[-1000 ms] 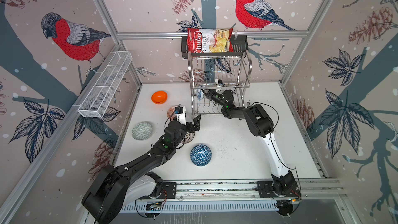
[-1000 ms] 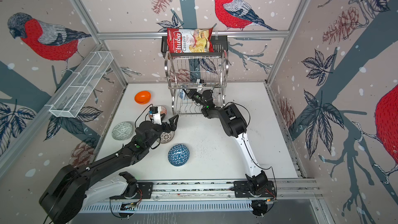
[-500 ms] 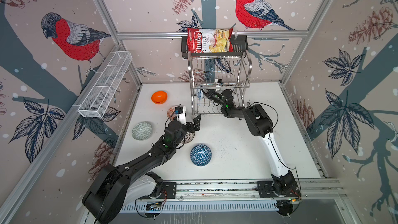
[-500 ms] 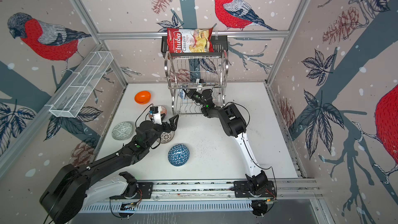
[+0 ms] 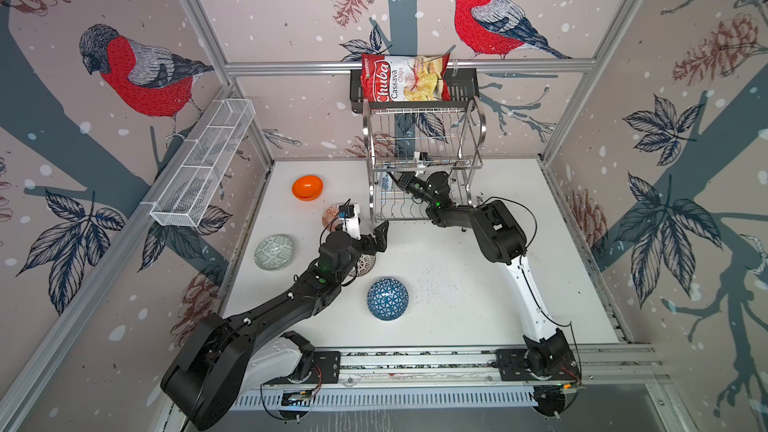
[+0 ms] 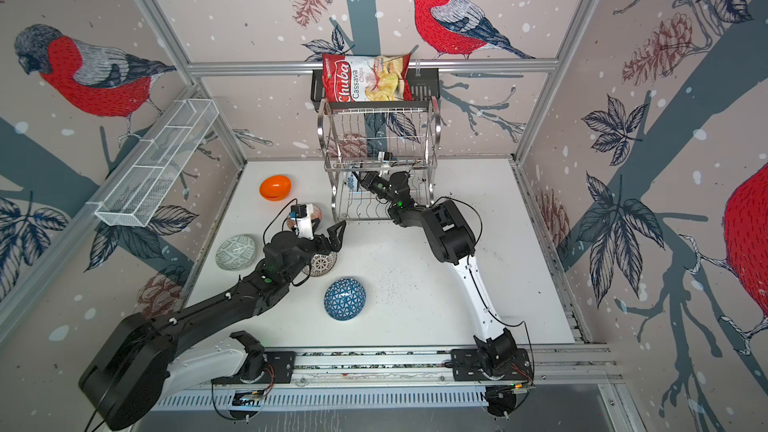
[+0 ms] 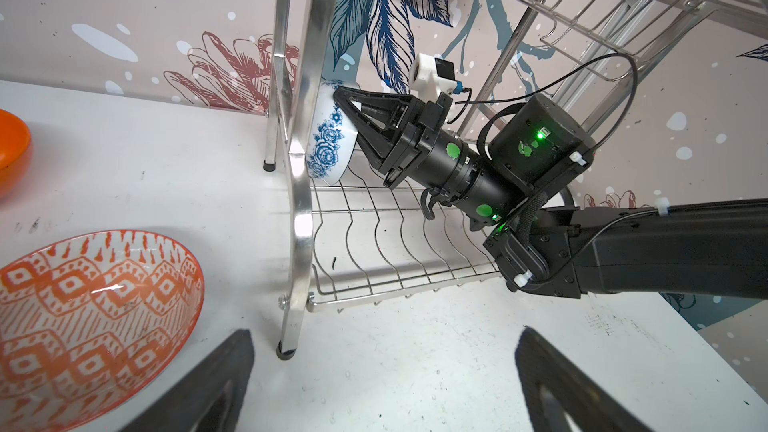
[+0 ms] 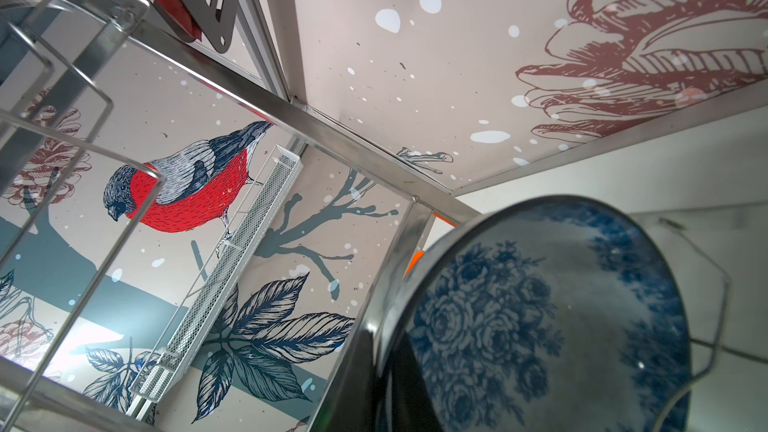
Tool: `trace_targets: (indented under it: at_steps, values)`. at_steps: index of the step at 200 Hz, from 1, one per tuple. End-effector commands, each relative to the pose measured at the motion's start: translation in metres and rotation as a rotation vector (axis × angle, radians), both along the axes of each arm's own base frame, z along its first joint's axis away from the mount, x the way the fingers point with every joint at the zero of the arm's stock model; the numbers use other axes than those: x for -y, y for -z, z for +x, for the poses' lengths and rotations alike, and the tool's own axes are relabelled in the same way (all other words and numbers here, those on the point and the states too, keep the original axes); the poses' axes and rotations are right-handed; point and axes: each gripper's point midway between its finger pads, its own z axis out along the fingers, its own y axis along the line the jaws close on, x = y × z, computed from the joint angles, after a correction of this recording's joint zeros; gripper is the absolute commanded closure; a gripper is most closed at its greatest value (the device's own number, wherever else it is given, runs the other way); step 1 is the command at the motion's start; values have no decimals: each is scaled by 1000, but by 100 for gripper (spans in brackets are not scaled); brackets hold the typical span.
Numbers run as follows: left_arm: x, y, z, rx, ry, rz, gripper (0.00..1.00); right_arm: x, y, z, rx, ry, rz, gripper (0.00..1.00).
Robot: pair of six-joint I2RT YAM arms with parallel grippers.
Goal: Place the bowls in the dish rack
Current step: 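Push the floral bowl on edge deeper into the lower tier with the right gripper, then open the right gripper and release the floral bowl standing in the rack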
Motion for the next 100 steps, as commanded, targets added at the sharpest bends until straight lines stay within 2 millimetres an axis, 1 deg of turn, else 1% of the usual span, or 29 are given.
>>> trace_targets:
  at_steps: [1, 48, 100]
  values:
    - [2, -13, 2, 44, 8, -18, 2, -1, 16, -3, 2, -16, -25, 92]
    - [1, -12, 2, 40, 2, -16, 2, -2, 15, -6, 3, -27, -16, 84]
    - [1, -14, 2, 43, 3, -17, 2, -2, 12, -8, 4, -34, -7, 82]
